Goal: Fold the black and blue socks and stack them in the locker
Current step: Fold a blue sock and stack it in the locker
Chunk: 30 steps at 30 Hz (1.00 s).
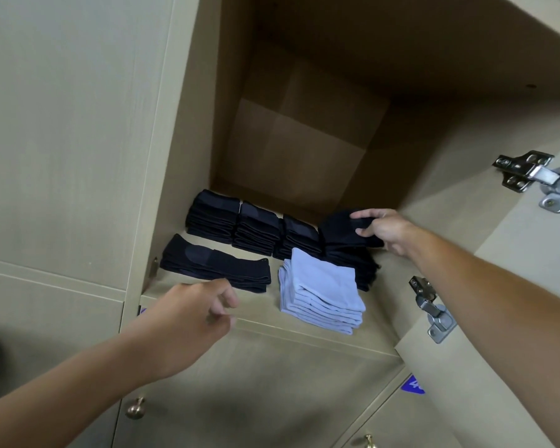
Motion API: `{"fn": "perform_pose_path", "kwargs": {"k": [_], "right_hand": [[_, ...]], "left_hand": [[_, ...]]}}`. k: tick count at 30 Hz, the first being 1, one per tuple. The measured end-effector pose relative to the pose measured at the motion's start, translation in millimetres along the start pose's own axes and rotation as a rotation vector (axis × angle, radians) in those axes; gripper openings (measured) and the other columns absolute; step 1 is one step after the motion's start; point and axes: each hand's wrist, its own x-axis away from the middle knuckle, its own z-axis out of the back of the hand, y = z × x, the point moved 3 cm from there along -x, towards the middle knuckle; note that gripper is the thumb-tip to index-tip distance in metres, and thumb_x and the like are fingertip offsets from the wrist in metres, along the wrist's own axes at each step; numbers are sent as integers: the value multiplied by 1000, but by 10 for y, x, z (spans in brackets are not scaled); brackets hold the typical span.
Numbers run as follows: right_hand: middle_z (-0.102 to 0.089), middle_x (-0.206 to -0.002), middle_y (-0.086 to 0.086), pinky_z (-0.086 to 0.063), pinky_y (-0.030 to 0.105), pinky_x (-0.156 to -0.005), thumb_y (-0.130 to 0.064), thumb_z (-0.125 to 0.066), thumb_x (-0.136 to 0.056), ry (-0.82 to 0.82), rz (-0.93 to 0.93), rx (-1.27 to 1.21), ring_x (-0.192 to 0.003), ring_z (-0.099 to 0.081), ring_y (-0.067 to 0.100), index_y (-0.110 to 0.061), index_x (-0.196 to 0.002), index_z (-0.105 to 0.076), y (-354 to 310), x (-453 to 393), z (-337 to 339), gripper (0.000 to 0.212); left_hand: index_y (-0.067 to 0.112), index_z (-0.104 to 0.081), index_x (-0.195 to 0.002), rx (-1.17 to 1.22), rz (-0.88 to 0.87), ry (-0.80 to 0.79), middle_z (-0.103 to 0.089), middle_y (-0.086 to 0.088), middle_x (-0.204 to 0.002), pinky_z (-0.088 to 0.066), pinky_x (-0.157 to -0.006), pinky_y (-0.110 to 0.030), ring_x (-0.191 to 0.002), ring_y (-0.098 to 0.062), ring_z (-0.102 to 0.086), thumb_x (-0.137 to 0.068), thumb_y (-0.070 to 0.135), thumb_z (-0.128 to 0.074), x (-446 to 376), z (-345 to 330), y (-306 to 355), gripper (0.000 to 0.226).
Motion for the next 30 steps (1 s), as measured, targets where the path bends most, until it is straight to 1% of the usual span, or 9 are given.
{"fn": "perform_pose_path", "kwargs": {"k": [2,5,7,9,12,16,19,25,30], "right_hand": [[-66,-112,8,-45,20,-58,17,-54,-93,3,-8,-13,-83,-63,10,-14,-125,-67,-16,-7,13,47],[-66,-117,8,-50,26,-66,18,-55,-91,15,-17,-11,-89,-65,14,-16,-122,-68,3,-83,28,47],[-66,-122,11,-53,31,-85,18,-59,-88,33,-1,54,-108,-65,23,-14,-120,-69,29,-121,30,47],[-66,-127,14,-49,33,-103,16,-65,-85,57,4,118,-121,-60,28,-11,-119,-70,67,-167,26,44],[-64,-118,8,-46,26,-94,8,-72,-86,100,10,244,-108,-59,23,-4,-127,-66,119,-173,29,44],[-58,-141,10,-43,29,-108,-4,-76,-88,174,12,321,-127,-56,27,-7,-139,-57,128,-200,20,54],[-56,-142,9,-41,27,-105,-7,-72,-92,190,24,335,-130,-54,26,-10,-141,-56,98,-188,28,52],[-59,-140,8,-41,24,-100,-10,-71,-93,215,96,376,-127,-56,25,-14,-132,-64,110,-58,-20,40],[-66,-125,5,-44,28,-103,-10,-72,-91,220,204,244,-119,-60,23,-22,-113,-72,22,256,-232,24]], "left_hand": [[37,-60,-103,10,1,-4,-70,19,-88,-49,-74,-19,-83,8,-61,-96,34,-62,-17,-11,-7,7],[37,-61,-103,21,1,-10,-69,23,-83,-50,-76,-21,-82,8,-61,-96,34,-63,-37,-17,-21,7],[37,-61,-102,25,-11,-15,-66,33,-85,-48,-74,-18,-82,10,-60,-96,34,-63,-44,-19,-25,7],[38,-60,-103,22,-18,-15,-63,39,-86,-47,-74,-19,-83,10,-59,-96,34,-63,-40,-19,-27,8],[38,-61,-102,38,-11,-12,-67,28,-86,-50,-76,-20,-82,8,-61,-96,34,-63,-36,-19,-36,8],[38,-61,-102,47,-11,-4,-70,21,-87,-48,-72,-17,-80,7,-63,-97,34,-64,-27,-19,-38,7],[38,-61,-102,28,-11,-10,-69,24,-86,-47,-72,-17,-81,9,-61,-97,35,-63,-26,-12,-29,6],[38,-60,-106,-1,-20,-47,-69,19,-90,-41,-67,-14,-81,15,-59,-98,34,-62,-1,-5,3,9],[34,-62,-106,-50,-2,-34,-68,18,-79,-40,-65,-10,-77,13,-59,-98,32,-62,69,52,13,9]]}}
